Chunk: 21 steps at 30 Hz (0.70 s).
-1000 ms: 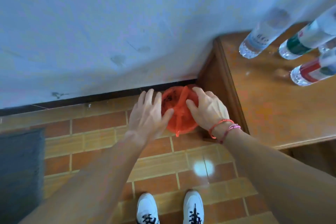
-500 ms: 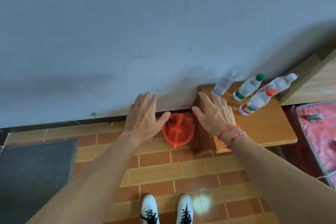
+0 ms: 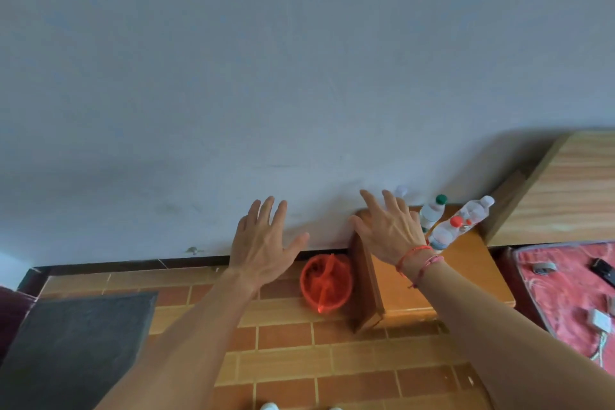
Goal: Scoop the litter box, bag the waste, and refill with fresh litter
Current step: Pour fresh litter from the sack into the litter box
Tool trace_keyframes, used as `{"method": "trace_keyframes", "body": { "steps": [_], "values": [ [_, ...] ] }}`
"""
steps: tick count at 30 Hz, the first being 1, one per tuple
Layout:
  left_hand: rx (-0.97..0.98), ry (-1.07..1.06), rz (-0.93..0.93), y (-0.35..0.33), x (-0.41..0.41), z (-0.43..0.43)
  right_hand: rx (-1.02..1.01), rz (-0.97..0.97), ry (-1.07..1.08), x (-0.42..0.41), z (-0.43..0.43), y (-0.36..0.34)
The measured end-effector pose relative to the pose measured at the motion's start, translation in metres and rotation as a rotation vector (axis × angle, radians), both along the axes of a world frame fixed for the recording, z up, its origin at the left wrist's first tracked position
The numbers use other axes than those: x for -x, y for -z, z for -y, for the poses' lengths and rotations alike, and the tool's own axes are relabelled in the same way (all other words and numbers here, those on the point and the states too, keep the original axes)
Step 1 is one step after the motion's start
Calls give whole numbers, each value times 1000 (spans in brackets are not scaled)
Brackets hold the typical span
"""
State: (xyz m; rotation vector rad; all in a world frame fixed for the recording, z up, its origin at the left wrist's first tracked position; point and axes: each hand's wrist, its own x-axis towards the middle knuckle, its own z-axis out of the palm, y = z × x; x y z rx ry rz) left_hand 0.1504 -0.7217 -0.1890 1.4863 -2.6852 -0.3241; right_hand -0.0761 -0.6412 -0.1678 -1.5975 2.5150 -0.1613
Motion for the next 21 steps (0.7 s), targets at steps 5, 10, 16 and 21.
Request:
{"method": "trace_keyframes", "body": {
  "steps": [5,10,16,21],
  "values": [
    [44,-39,21,-11,-10,-3,30,19,-35,4,7,-11],
    [35,-172,36,-15,-41,-19,15,38,-170,-21,22,-9],
    [24,-380,43,-23,-107,-44,20,58,-374,-90,39,-11],
    [39,-567,50,-36,-179,-76,20,39,-571,-167,47,-20]
  ]
}}
